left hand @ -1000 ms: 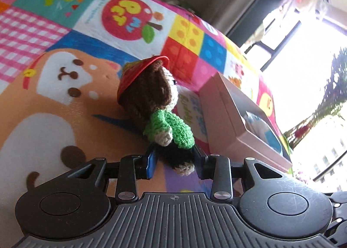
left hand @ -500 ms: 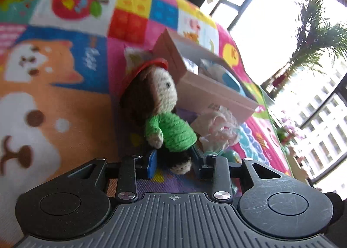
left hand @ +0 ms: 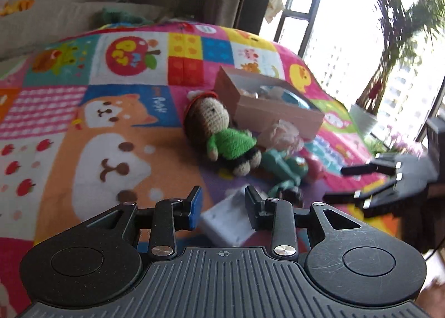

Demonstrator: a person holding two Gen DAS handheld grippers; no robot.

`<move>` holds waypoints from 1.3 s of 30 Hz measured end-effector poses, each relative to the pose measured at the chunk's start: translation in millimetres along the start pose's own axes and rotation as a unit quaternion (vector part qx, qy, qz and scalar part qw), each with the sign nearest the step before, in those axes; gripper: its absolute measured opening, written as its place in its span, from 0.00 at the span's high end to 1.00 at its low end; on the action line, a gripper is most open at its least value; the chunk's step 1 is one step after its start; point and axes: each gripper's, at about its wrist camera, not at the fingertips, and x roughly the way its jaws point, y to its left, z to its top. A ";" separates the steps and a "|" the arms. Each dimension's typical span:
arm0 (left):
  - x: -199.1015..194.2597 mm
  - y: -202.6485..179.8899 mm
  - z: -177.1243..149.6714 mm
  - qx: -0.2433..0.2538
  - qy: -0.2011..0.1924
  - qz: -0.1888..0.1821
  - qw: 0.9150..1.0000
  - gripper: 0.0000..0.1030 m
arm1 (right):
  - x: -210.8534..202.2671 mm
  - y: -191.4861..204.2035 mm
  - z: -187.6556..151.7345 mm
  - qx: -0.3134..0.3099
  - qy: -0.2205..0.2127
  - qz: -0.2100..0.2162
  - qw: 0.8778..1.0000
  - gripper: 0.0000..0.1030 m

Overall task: Organize objects
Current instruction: 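Set the doll and pink-and-teal toy down beside the box, open both grippers, then grasp the white battery holder with the left gripper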

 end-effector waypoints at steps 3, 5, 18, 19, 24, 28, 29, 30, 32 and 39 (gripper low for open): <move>7.0 -12.1 -16.7 0.032 0.035 0.016 0.999 0.65 | 5.0 -11.6 -13.4 0.047 -0.003 0.002 0.999 0.17; 9.5 -25.3 -25.6 0.061 0.049 0.026 0.997 0.65 | -0.8 -15.9 -23.3 0.062 -0.009 0.001 0.998 0.16; 33.6 -61.9 -32.4 0.112 0.082 0.028 0.990 0.62 | 11.3 -10.4 -37.5 0.063 -0.013 -0.009 0.998 0.00; 34.6 -61.3 -31.6 0.107 0.084 0.021 0.990 0.55 | 11.4 -10.5 -37.8 0.063 -0.012 -0.009 0.998 0.00; 37.7 -77.6 -39.0 0.142 0.089 -0.012 0.986 0.23 | 15.4 -0.1 -37.0 0.032 0.002 -0.029 0.999 0.00; 28.5 -77.5 -40.2 0.135 0.083 -0.031 0.987 0.27 | 15.3 -2.7 -37.3 0.035 0.001 -0.026 0.999 0.00; 22.4 -75.2 -38.8 0.133 0.072 -0.030 0.988 0.27 | 15.3 -2.4 -37.7 0.034 0.000 -0.026 0.999 0.00; 15.8 -71.8 -36.6 0.133 0.057 -0.026 0.989 0.27 | 15.3 -2.8 -37.9 0.034 -0.001 -0.026 0.999 0.00; 6.2 -63.8 -28.8 0.137 0.035 -0.002 0.990 0.27 | 15.0 -3.3 -38.3 0.034 -0.002 -0.026 0.999 0.00; 33.3 -35.7 0.1 0.166 0.065 0.035 0.983 0.27 | 14.4 -4.7 -38.8 0.038 -0.005 -0.022 0.999 0.00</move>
